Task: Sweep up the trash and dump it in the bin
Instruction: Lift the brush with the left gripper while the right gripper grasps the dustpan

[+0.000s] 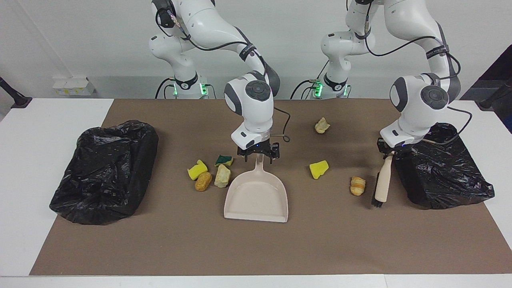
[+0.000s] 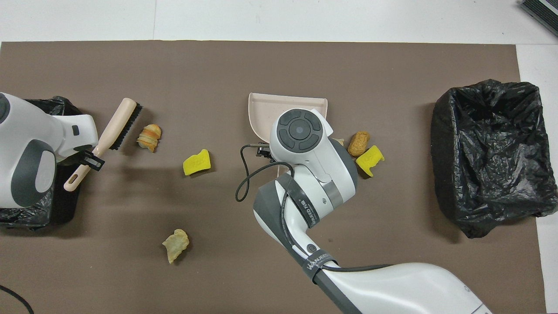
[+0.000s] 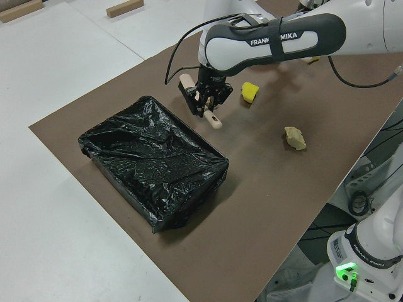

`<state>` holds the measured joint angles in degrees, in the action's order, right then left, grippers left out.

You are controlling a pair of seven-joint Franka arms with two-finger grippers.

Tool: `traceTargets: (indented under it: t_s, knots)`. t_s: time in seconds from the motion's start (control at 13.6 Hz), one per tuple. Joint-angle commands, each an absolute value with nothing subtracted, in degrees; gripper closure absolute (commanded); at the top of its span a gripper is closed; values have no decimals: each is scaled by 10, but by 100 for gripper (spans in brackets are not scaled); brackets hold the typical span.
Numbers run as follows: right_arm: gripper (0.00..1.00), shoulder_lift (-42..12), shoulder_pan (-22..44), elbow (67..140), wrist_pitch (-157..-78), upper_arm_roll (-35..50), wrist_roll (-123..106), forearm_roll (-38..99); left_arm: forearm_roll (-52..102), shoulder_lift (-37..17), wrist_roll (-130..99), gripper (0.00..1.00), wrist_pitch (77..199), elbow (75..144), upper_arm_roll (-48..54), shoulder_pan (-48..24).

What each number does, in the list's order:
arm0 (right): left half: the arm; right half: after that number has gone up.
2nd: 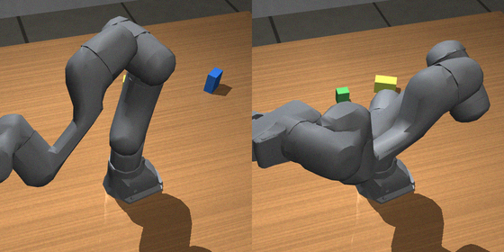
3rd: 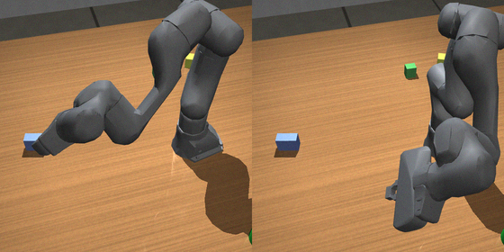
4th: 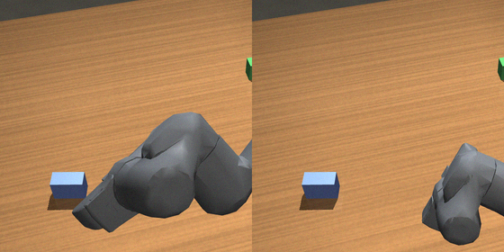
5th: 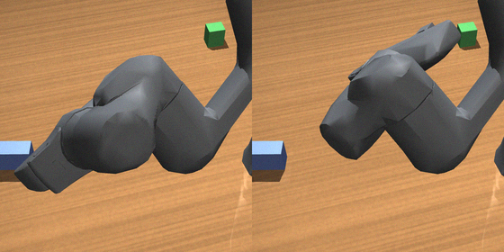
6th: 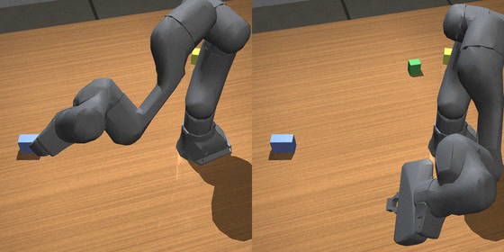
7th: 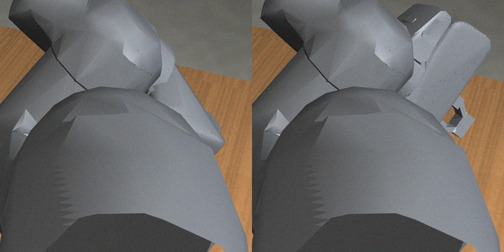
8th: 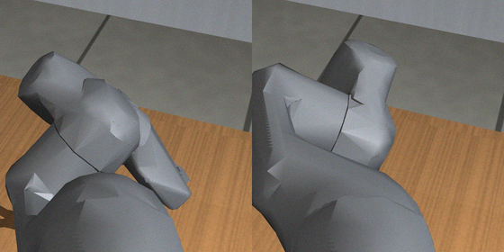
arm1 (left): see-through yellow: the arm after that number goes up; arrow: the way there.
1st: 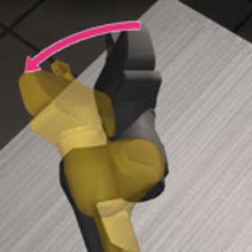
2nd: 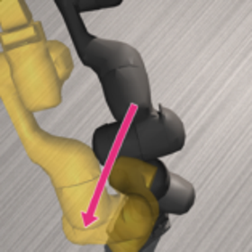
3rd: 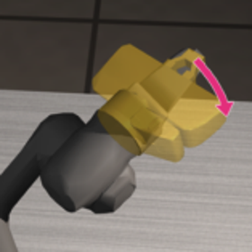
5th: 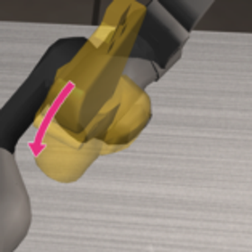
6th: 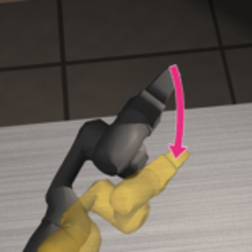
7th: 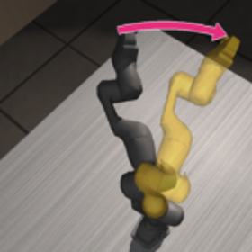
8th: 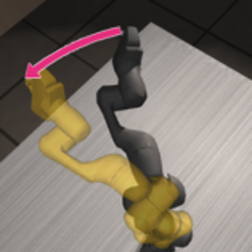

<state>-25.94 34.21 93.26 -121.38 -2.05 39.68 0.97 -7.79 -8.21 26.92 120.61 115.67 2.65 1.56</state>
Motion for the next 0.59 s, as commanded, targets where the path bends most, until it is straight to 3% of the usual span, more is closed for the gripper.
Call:
traceTargets:
  t_s: [0.0,0.07,0.15,0.22,0.37,0.44,0.52]
  knots:
    - [0,-242,344,961,-1214,-20,393,30,-90,-60,272,100,1197,1185,26,-14]
    - [0,-242,343,962,-1216,-19,393,31,-90,-51,272,100,1195,1197,26,-29]
    - [11,-241,343,963,-1215,-19,393,34,-89,-43,272,100,1199,1210,27,-43]
    - [30,-237,343,971,-1215,-19,392,36,-89,-41,276,100,1195,1213,27,-57]
    - [91,-229,344,983,-1214,-18,393,38,-87,-38,279,100,1167,1209,29,-75]
    - [100,-229,344,983,-1210,-17,400,41,-84,-38,279,100,1147,1202,29,-92]
    - [100,-230,342,980,-1203,-17,394,64,-83,-37,276,100,1137,1197,29,-104]
